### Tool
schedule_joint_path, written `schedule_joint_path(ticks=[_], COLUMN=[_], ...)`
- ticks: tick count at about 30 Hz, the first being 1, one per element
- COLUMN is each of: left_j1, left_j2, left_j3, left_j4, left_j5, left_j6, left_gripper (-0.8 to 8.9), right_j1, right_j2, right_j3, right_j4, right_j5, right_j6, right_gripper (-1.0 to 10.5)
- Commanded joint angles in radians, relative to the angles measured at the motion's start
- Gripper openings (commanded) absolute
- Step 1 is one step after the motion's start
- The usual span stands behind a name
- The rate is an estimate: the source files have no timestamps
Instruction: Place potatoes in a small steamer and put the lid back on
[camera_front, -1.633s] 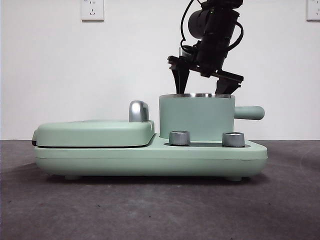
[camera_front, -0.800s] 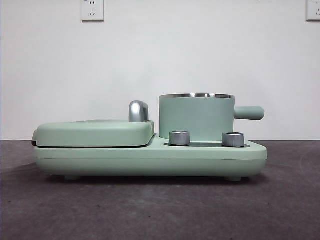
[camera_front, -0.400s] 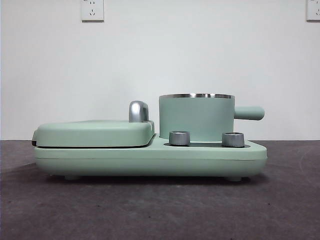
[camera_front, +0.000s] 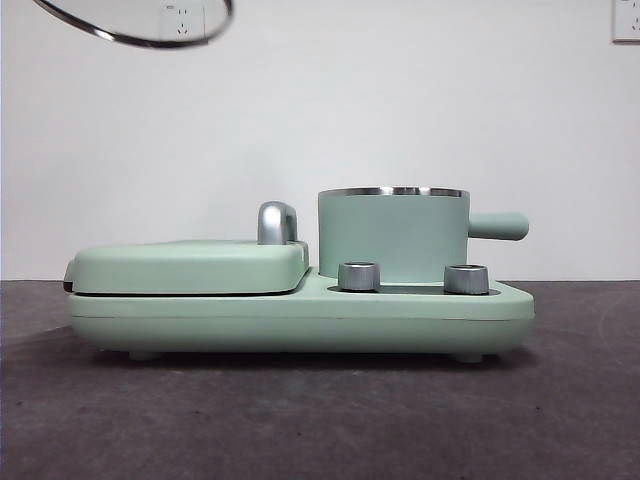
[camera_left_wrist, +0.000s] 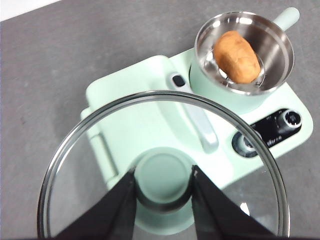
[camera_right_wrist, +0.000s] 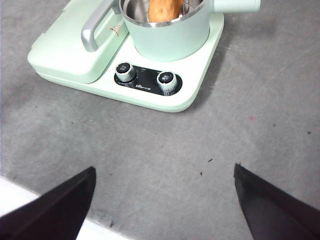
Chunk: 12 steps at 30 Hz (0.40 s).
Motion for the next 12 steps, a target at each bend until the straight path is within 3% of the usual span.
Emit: schedule_joint_path(ticks=[1, 12], left_j1=[-0.023, -0.091], left_j2=[0.048, 0.238], left_j3=[0.022, 0.022], left_j4=[0.107, 0.441], left_j5=[0.003, 0.003], left_j6=[-0.003, 0.022], left_gripper=[0.08, 0.08], right_j1=[0.005, 0.005], right_j2=[-0.029, -0.036], right_j3=[-0.002, -0.008], right_j4=[0.011, 0.011], right_j5=[0.0, 0.002], right_j6=[0.035, 0.037], right_gripper=[4.3, 4.3])
